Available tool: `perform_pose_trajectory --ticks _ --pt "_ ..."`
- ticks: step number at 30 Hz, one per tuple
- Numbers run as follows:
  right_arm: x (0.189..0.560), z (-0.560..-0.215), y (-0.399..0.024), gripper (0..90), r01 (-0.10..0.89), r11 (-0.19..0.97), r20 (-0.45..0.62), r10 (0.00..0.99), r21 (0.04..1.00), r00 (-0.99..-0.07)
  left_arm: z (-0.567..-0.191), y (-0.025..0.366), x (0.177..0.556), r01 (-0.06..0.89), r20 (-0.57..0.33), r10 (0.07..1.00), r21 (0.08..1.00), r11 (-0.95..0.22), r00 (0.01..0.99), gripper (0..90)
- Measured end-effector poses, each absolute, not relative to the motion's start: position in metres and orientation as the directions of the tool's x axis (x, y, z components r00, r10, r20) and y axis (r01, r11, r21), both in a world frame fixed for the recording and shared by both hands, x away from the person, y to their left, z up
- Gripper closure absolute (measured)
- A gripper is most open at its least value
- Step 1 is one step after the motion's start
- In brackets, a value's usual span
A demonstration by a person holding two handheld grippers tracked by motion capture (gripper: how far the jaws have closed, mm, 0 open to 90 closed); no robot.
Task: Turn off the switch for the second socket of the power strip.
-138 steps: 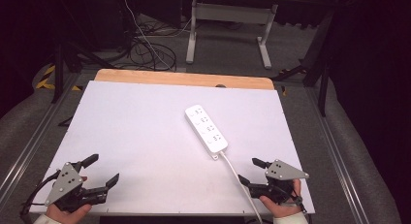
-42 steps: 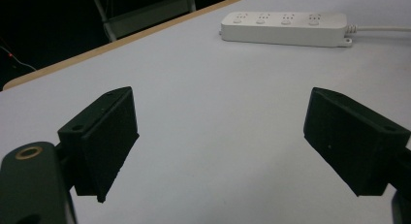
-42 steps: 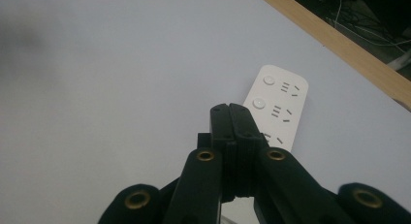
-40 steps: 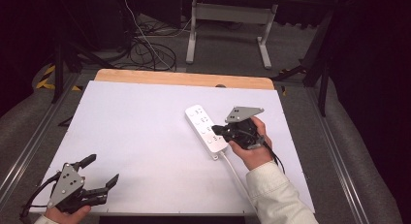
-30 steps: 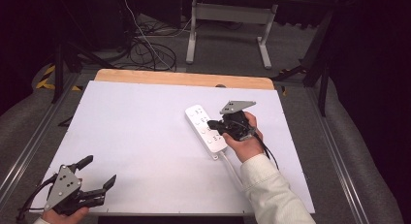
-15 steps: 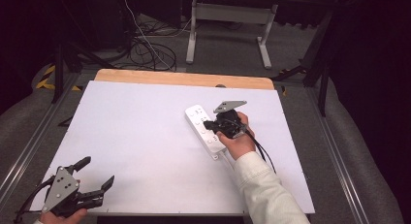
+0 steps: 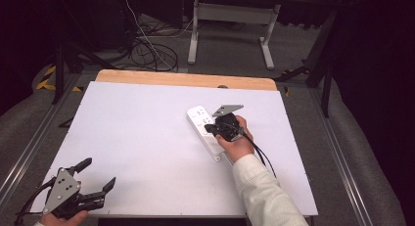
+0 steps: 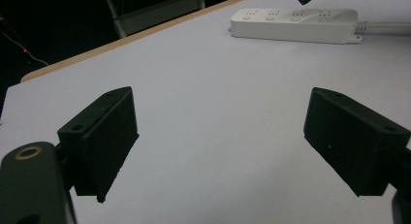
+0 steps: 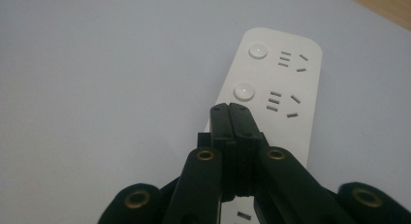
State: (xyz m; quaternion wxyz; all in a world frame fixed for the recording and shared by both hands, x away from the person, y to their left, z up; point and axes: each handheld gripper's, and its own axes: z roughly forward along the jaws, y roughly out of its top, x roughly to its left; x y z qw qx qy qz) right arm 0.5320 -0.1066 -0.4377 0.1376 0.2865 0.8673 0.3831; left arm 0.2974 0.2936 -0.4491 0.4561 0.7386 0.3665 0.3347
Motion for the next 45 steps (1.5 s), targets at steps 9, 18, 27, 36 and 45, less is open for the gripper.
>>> perform_pose_trajectory --ticks 9,18,27,36,45 --pt "0.532 -0.445 -0.101 90.0 0.377 0.558 -0.045 0.6 0.739 -0.799 -0.449 0.294 0.297 0.234 0.164 0.848 0.919 -0.316 0.503 12.4" --pt "0.534 -0.452 -0.1 90.0 0.387 0.554 -0.046 0.613 0.737 -0.789 -0.449 0.294 0.298 0.236 0.161 0.848 0.919 -0.315 0.505 12.4" --pt "0.534 -0.454 -0.098 90.0 0.388 0.561 -0.05 0.611 0.731 -0.79 -0.449 0.294 0.298 0.235 0.167 0.847 0.917 -0.322 0.505 12.4" --pt "0.534 -0.456 -0.097 90.0 0.388 0.566 -0.053 0.611 0.727 -0.79 -0.449 0.294 0.298 0.235 0.167 0.846 0.917 -0.322 0.506 12.3" --pt "0.533 -0.458 -0.097 90.0 0.393 0.563 -0.055 0.618 0.727 -0.784 -0.449 0.293 0.298 0.238 0.16 0.847 0.918 -0.316 0.507 12.4"
